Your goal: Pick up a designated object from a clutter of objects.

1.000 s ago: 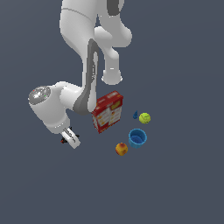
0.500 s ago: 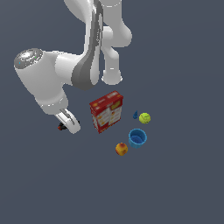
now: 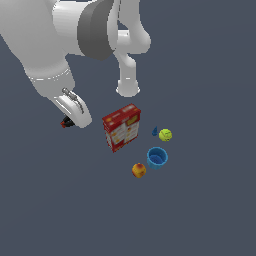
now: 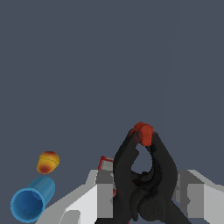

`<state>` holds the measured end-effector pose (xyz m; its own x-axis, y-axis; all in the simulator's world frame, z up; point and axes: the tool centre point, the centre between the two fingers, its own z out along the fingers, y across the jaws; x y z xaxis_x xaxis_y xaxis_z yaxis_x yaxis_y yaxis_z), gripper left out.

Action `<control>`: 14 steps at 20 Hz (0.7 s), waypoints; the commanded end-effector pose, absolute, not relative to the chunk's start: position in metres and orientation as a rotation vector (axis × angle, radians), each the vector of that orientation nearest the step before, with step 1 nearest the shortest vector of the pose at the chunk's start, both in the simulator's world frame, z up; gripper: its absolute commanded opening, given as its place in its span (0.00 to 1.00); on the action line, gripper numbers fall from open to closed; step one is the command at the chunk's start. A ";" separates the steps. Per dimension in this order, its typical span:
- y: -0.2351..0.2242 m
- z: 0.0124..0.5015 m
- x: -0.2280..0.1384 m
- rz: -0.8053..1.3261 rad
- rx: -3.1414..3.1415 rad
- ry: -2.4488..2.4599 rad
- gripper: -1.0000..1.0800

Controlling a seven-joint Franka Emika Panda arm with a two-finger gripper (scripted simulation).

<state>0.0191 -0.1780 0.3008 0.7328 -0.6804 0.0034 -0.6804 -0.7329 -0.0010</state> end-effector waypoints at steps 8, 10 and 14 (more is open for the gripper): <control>-0.165 0.366 0.014 0.001 2.924 -1.146 0.00; -0.163 0.372 0.014 0.001 2.924 -1.146 0.00; -0.162 0.379 0.014 0.000 2.925 -1.145 0.00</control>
